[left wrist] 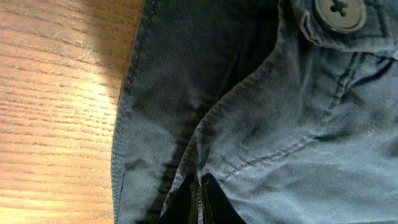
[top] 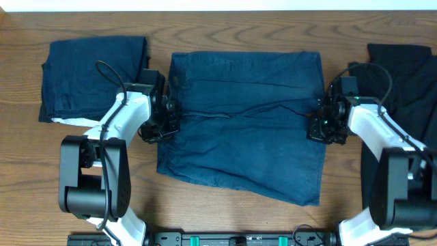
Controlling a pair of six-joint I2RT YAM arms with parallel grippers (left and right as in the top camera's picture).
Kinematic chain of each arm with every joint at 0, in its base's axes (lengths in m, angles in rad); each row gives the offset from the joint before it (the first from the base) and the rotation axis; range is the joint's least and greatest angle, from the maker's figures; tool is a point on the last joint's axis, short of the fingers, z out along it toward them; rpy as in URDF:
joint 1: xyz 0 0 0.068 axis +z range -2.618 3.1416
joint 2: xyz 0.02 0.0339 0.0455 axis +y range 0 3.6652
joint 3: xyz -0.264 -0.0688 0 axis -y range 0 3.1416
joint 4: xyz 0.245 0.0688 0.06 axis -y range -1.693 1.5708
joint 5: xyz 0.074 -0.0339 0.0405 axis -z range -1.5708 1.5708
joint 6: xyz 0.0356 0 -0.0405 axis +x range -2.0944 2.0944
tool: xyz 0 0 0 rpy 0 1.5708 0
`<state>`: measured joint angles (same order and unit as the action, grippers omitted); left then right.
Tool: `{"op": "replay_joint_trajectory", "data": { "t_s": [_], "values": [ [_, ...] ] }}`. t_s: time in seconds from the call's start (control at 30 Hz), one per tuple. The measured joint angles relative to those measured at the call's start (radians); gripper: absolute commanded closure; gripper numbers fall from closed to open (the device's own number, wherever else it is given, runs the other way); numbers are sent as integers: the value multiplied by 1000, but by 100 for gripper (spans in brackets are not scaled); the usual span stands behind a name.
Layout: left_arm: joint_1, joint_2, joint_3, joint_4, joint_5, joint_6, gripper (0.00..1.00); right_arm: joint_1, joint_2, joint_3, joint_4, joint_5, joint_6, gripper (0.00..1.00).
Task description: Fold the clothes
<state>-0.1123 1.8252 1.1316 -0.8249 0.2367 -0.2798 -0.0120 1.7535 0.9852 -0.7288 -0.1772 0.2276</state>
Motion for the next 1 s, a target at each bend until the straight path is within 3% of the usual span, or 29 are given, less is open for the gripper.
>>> {"op": "replay_joint_trajectory", "data": {
  "t_s": [0.83, 1.0],
  "values": [
    [1, 93, 18, 337, -19, 0, 94, -65, 138, 69, 346, -75, 6, 99],
    [0, 93, 26, 335, -18, 3, 94, -84, 149, 85, 357, -65, -2, 96]
  ]
}}
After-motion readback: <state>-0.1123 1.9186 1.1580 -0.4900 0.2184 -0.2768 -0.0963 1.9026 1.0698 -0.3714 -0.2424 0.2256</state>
